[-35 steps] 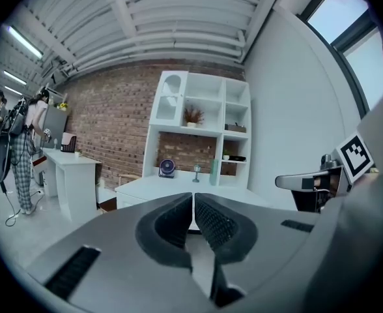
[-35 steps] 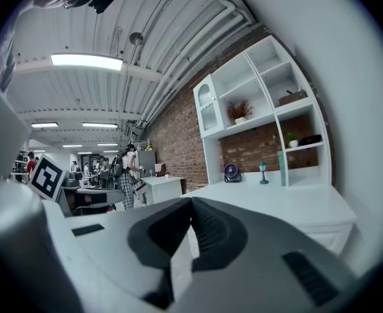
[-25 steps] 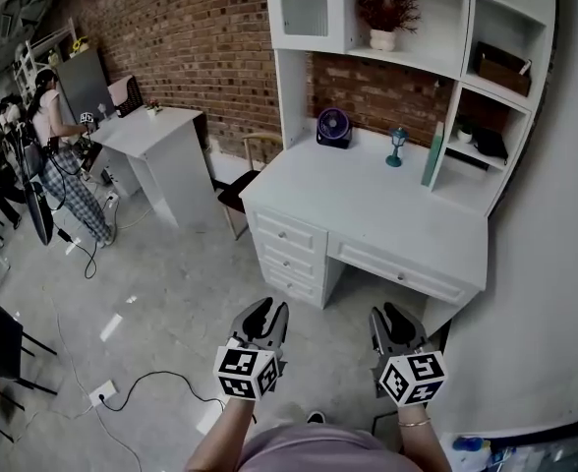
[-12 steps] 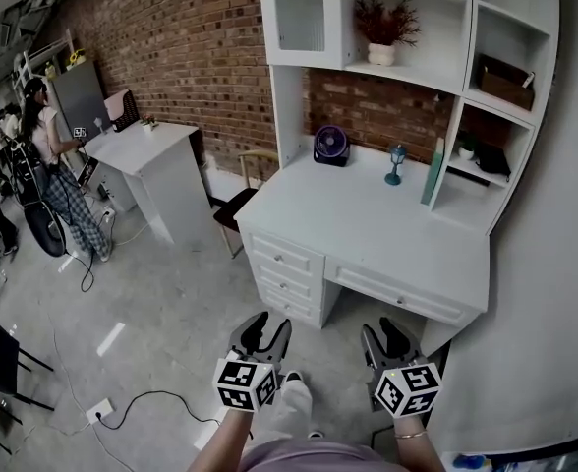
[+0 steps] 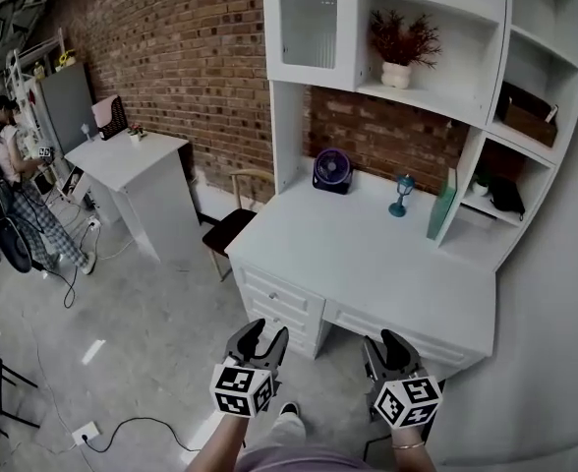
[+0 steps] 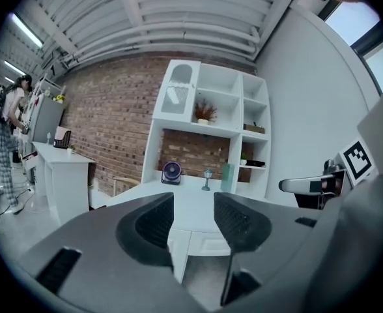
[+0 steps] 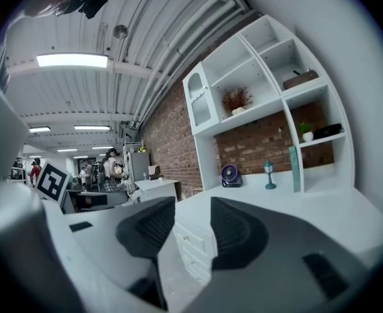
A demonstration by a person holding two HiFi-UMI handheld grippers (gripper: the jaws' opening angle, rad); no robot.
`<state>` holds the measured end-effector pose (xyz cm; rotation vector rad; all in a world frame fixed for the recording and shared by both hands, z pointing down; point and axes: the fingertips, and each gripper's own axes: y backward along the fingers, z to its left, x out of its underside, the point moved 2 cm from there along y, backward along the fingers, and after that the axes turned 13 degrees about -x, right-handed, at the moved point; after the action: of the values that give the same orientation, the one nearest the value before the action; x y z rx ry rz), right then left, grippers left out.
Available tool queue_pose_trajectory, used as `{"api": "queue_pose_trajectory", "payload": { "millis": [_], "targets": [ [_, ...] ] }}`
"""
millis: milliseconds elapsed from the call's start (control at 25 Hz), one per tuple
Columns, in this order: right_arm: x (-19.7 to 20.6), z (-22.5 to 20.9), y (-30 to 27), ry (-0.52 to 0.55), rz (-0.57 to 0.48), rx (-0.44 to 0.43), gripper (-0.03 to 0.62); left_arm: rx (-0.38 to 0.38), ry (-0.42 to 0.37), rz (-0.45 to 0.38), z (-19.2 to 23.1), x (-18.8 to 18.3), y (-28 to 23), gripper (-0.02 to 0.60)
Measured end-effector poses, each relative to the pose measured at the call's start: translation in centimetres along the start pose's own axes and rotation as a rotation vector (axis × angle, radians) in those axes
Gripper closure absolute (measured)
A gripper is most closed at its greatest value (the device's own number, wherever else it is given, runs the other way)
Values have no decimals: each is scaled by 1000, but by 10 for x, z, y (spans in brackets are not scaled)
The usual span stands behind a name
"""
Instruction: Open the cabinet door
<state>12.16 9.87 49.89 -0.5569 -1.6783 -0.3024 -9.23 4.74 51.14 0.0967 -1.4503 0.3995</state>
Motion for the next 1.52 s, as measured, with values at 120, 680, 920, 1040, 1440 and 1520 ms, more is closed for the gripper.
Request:
{"api": "queue_pose_trajectory", "payload": {
  "millis": [120, 680, 920, 1040, 1440, 1520],
  "targets": [
    [-6, -14, -29, -8, -3, 18, 432, 19, -8, 9, 13, -6, -30, 388],
    [-51, -51, -123, 20, -40, 67, 433, 115, -16, -8, 51, -41, -131, 413],
    [-67, -64, -148, 42, -51, 78, 433, 138, -33, -39, 52, -59, -159, 410],
    [-75, -70, -157, 58, -49, 74, 433, 148, -29, -39, 53, -63, -170, 410],
    [-121, -101, -193, 120, -98, 24, 434, 168, -57, -101, 47, -99, -224, 420],
    [-132, -109, -202, 138, -116, 16, 434, 169, -69, -117, 44, -107, -237, 420]
  ]
}}
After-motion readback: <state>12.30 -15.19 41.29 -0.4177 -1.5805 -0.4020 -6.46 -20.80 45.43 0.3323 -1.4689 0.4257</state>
